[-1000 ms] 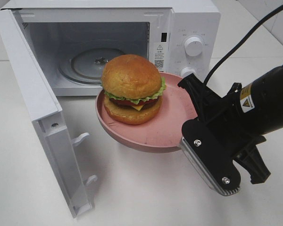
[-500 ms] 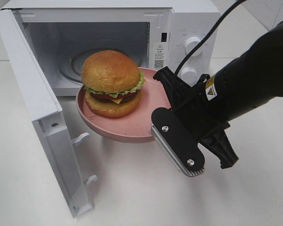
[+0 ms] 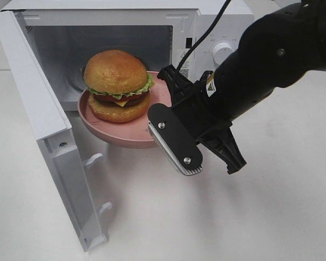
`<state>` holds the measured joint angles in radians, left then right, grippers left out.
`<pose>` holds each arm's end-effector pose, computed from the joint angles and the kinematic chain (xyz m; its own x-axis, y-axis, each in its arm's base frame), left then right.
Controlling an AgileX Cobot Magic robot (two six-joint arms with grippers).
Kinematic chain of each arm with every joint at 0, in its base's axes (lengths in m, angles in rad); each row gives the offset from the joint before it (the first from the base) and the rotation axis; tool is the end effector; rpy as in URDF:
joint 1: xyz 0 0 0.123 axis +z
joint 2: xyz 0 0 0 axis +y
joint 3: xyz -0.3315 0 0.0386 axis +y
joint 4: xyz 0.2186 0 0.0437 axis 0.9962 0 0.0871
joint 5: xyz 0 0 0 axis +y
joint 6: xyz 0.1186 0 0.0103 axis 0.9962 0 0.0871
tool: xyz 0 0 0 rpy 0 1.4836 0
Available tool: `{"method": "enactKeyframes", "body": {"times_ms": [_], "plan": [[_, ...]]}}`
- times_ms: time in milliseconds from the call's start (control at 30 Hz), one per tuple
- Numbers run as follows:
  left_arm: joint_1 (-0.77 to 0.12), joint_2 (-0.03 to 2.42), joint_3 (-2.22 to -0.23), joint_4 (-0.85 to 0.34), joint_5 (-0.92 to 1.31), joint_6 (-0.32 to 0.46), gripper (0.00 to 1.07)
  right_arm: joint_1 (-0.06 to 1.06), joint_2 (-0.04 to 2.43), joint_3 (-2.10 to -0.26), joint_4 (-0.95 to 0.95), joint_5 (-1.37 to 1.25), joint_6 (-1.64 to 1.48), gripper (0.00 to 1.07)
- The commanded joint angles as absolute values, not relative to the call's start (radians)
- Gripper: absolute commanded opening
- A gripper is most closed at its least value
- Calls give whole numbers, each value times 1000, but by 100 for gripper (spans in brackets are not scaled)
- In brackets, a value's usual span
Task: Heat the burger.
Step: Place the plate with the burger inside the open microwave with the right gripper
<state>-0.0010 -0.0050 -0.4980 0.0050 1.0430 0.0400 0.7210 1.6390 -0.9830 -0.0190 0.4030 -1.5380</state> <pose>-0.0542 0.0006 0.2515 -0.4372 0.0429 -0.8983 0.0157 0.9991 0.0401 0.2470 0.2159 0.2540 0.6474 -0.7622 -0.0025 -0.6303 -0.5336 -0.5639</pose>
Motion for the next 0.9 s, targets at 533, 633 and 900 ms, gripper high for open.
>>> {"method": "enactKeyframes", "body": {"times_ms": [533, 633, 900], "plan": [[1, -31, -496, 0, 1037, 39, 0, 724, 1825, -1261, -68, 464, -1468, 0], [1, -31, -496, 0, 1037, 39, 0, 724, 1851, -1301, -110, 476, -1420, 0], [1, -31, -496, 0, 1037, 39, 0, 724, 1933, -1416, -178, 501, -1335, 0]]}}
